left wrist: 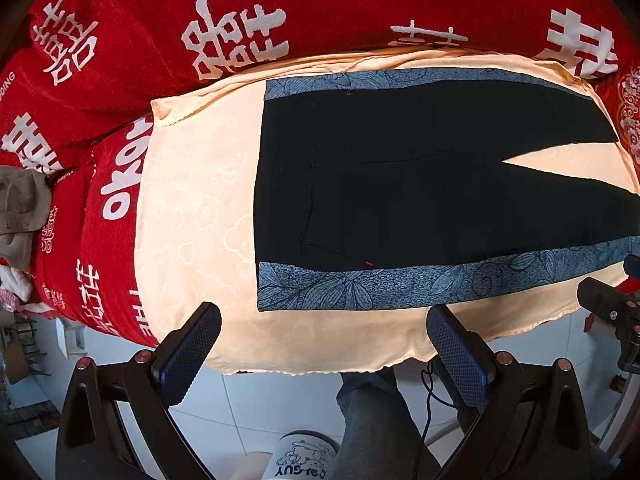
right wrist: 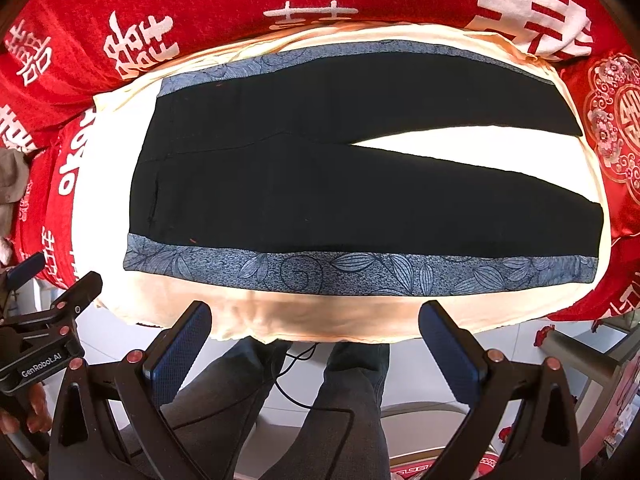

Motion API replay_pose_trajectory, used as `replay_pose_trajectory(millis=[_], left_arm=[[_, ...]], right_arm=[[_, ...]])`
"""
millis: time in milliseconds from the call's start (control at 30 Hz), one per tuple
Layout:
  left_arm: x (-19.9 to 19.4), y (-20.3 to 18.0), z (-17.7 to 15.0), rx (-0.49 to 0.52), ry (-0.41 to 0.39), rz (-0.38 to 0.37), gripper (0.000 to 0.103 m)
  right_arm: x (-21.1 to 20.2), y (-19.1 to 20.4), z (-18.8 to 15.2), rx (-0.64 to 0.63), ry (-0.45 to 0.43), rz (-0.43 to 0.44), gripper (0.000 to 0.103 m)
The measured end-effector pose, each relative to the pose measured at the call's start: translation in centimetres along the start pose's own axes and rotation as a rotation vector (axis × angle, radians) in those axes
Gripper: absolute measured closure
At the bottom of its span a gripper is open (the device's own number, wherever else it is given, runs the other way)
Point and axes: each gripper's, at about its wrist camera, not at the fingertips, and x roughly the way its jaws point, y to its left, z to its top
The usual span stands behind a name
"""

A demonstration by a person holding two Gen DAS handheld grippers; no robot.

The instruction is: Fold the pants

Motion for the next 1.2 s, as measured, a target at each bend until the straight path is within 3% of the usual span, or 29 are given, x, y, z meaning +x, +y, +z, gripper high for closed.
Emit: replay_pose_trajectory(millis=[533,800,1033,1200], left_arm=[[-1.4,-1.7,0.3,-0.064,-0.005,0.044,0.000],[-2.4,-4.4,-1.3,-0.197,0.011,0.041,0.000],[-2.3,-5.7,-3.1,-0.240,0.035,0.023,0.000],[-1.6,-3.3,-3.6,-0.276,0.000,-0.015,0.000]], right_arm=[[-0.6,-0.9,0.9,-0.051,-0.001,0.038,0.000],[-1.3,-5.0,0.4,-0.099,0.012,0.077,0.000],[-0.2,-8.0,-0.2,-0.103,0.040,0.107,0.000],[-0.4,-8.3,-0.4,-0.039,0.032,0.222,0.000]])
